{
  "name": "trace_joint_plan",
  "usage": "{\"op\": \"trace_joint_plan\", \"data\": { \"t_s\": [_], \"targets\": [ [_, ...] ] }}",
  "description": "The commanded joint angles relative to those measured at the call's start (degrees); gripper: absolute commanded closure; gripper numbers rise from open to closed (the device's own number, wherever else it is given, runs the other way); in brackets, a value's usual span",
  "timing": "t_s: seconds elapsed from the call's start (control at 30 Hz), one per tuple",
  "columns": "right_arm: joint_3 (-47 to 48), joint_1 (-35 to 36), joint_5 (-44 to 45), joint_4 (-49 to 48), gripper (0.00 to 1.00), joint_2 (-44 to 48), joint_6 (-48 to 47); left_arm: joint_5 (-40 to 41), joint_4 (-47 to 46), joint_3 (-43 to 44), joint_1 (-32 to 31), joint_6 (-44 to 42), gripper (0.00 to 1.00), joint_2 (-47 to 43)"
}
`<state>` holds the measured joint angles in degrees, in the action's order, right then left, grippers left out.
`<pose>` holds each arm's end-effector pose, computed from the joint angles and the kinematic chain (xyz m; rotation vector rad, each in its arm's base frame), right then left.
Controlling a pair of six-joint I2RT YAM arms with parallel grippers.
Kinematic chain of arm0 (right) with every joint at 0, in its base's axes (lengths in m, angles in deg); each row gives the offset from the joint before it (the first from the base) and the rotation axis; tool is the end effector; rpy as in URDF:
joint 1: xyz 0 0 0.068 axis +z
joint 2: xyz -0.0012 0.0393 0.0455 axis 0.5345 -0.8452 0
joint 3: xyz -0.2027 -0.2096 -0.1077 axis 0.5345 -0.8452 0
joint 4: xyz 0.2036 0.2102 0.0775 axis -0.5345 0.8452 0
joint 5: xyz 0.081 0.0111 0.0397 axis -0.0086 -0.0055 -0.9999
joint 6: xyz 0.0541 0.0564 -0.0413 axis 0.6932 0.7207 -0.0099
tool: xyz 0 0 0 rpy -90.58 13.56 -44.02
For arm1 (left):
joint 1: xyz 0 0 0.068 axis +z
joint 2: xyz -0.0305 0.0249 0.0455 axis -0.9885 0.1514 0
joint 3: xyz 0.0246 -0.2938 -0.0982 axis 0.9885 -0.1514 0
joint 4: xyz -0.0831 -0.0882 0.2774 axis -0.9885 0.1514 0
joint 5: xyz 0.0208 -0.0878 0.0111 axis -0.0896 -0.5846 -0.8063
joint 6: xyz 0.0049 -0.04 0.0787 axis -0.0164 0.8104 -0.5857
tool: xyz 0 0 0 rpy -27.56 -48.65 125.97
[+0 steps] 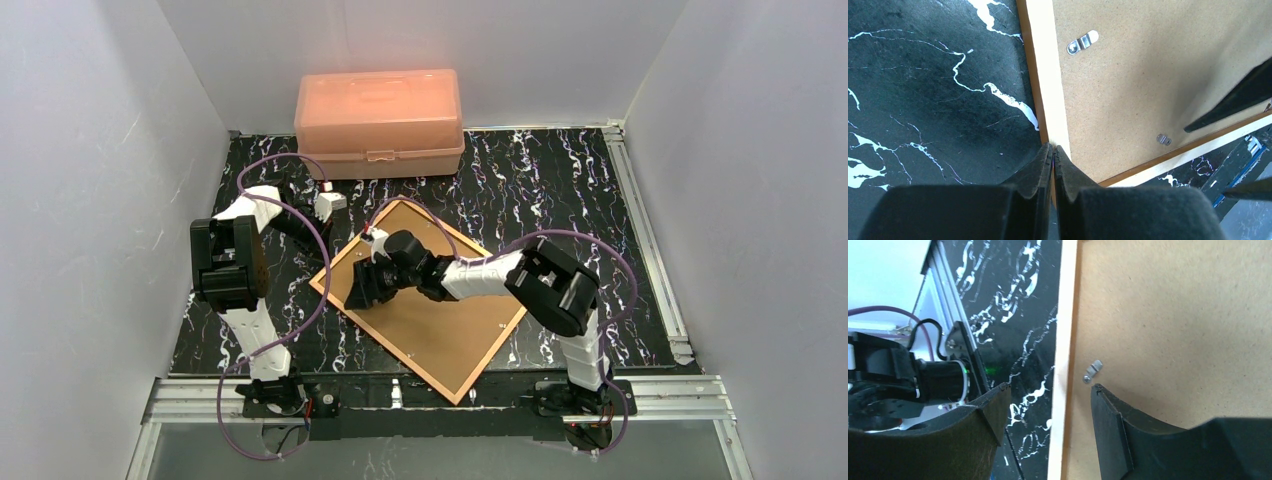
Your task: Put the photo into the frame
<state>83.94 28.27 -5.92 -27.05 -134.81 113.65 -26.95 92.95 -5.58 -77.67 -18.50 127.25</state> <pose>0.2312 0.4638 0.1575 -0.7092 2.1640 1.3566 0.4078 -0.0192 0.1486 1.0333 2.4725 -0.6848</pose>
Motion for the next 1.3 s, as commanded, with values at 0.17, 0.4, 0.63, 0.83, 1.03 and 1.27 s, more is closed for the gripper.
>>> {"op": "trace_joint_plan", "data": {
  "t_s": [0.17,0.4,0.63,0.83,1.03,1.27],
  "targets": [
    [1.53,1.04,-1.63,-2.52,0.33,-3.61,0.17,-1.67,4.44,-0.59,-0.63,-0.19,0.98,-2.34],
    [2.01,1.11,-1.87,-2.61,0.33,-4.79,0.49,-1.69,4.44,-0.51,-0.68,-0.23,0.98,-2.34],
    [2.43,1.15,-1.9,-2.7,0.33,-5.39,0.71,-1.98,4.44,-0.66,-0.63,-0.13,0.98,-2.3],
    [2.8,1.29,-2.08,-3.19,0.33,-5.97,1.15,-2.14,4.5,-0.81,-0.63,-0.24,0.98,-2.24],
    [2.79,1.45,-1.61,-3.57,0.34,-6.07,1.41,-2.24,4.59,-0.79,-0.63,-0.35,0.99,-2.16],
    [3.15,1.8,-1.28,-4.67,0.34,-6.94,1.92,-2.73,5.15,-0.7,-0.68,-0.71,0.99,-2.18]
  ]
}}
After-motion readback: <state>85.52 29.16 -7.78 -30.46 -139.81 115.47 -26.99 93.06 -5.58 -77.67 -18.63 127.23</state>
